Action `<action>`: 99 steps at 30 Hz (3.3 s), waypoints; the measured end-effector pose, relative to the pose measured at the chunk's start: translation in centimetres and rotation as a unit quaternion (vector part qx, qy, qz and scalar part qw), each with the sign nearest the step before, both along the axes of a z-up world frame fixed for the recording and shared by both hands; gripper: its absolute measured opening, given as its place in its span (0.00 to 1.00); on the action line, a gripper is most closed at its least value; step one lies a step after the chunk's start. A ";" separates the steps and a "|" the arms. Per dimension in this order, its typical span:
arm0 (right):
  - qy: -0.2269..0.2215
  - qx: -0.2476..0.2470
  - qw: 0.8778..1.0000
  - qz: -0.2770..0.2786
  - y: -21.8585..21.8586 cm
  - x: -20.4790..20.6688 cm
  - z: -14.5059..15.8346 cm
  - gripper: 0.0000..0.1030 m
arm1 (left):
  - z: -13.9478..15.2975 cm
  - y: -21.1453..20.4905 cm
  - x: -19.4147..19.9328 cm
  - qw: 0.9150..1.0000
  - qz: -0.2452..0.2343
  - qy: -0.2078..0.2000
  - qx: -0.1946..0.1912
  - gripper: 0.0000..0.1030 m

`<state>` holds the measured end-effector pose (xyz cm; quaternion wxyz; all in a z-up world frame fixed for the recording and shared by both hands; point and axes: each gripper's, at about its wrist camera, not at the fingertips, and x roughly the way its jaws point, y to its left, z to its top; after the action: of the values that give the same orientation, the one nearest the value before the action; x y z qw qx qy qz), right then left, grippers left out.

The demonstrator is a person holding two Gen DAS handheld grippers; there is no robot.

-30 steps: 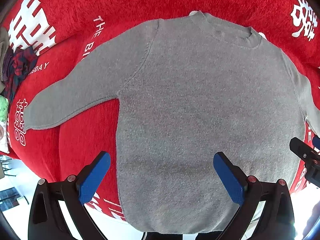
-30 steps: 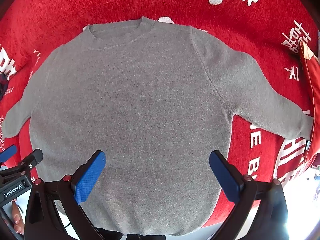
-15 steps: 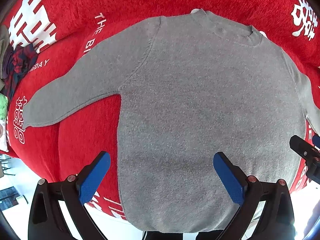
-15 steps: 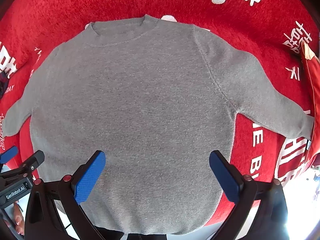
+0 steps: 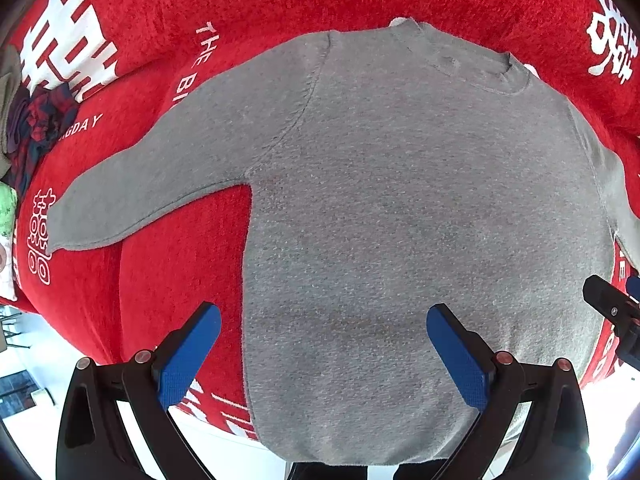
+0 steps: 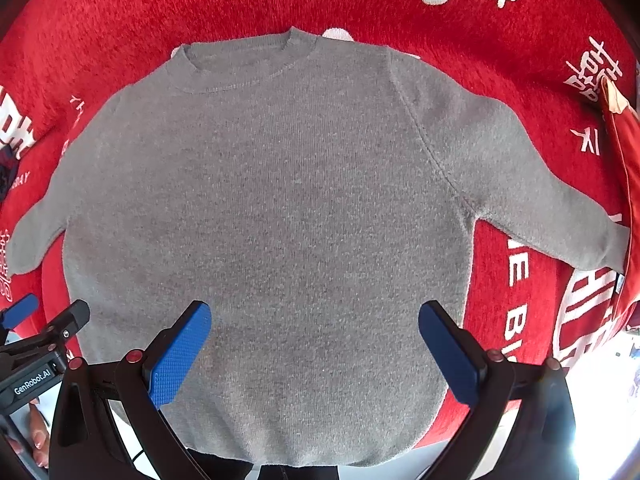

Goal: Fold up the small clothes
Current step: 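Grasp the sweater's side edge and sleeve with the left gripper, then fold the held side and sleeve across the sweater body with the left gripper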

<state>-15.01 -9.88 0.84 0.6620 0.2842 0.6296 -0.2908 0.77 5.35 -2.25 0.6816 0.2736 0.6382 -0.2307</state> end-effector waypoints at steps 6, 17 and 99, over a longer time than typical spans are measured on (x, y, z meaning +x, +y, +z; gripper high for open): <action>0.004 -0.005 1.000 0.002 0.1 0.1 0.3 1.00 | -0.2 0.5 0.5 1.000 0.006 0.002 -0.004 1.00; 0.009 -0.007 0.999 0.032 1.7 2.5 0.7 1.00 | -0.9 4.2 4.4 0.994 0.081 0.033 -0.059 1.00; 0.000 -0.206 0.886 0.415 8.1 20.9 -5.4 0.55 | -5.9 3.4 13.0 0.990 0.053 -0.086 -0.096 0.99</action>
<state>5.86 -1.78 -4.53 0.7657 -0.1460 0.6161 -0.1129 13.73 8.76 -8.16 0.7682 0.1912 0.5660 -0.2300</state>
